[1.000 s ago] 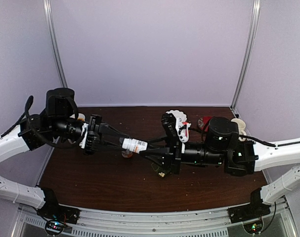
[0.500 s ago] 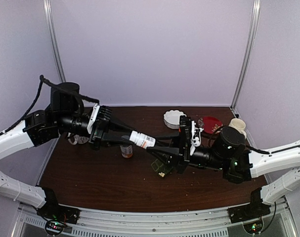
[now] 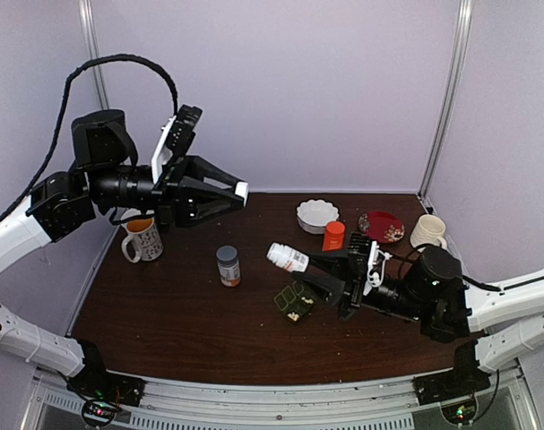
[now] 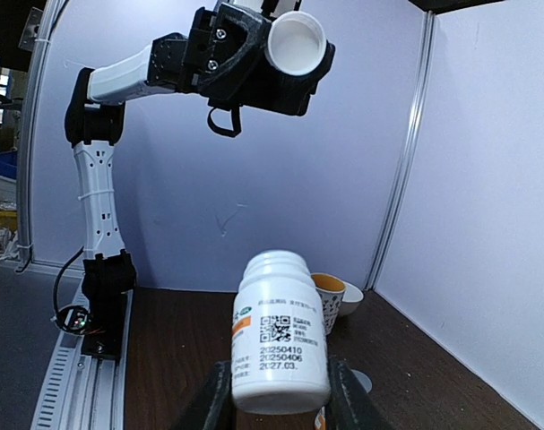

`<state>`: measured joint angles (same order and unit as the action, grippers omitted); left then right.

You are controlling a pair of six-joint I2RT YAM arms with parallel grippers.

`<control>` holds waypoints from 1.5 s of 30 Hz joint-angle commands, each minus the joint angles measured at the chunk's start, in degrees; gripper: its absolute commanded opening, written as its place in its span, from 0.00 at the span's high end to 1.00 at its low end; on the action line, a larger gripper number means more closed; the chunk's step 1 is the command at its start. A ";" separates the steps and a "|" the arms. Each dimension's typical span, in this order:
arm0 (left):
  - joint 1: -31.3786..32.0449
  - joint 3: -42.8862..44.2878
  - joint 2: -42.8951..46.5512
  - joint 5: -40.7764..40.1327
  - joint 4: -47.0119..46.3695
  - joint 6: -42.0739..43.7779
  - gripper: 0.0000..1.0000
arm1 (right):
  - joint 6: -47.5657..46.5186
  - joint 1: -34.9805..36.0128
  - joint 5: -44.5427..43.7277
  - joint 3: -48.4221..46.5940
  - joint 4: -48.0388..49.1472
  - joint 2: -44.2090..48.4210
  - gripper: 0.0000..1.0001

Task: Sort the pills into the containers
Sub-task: Unscrew the lid of the pill bottle from the pill bottle, then pour the pill into the compartment of the pill container.

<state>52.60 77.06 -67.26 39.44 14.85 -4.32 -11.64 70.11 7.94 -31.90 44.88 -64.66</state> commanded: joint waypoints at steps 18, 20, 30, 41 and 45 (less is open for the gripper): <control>-0.75 -6.17 -15.13 -18.05 3.57 -12.00 1.00 | 10.23 -0.51 -15.71 21.58 14.47 1.27 1.00; -0.74 -6.34 -18.62 -18.77 3.76 -12.34 1.00 | 11.18 -0.56 -17.05 23.54 18.25 -0.37 1.00; -0.65 -7.63 -30.08 -23.38 0.00 -15.64 1.00 | 15.34 -1.08 -18.75 25.51 19.85 -7.85 1.00; -1.45 -1.17 -40.94 -30.90 10.55 -20.62 1.00 | 18.24 -1.56 -17.92 26.56 22.01 -13.21 1.00; -1.45 -2.83 -39.41 -37.69 13.35 -22.18 1.00 | 18.32 -1.60 -17.34 26.42 22.49 -13.84 1.00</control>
<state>51.55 74.28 -108.75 9.47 25.04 -24.03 5.61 68.75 -9.28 -5.85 64.53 -77.93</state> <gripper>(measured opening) 0.266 0.314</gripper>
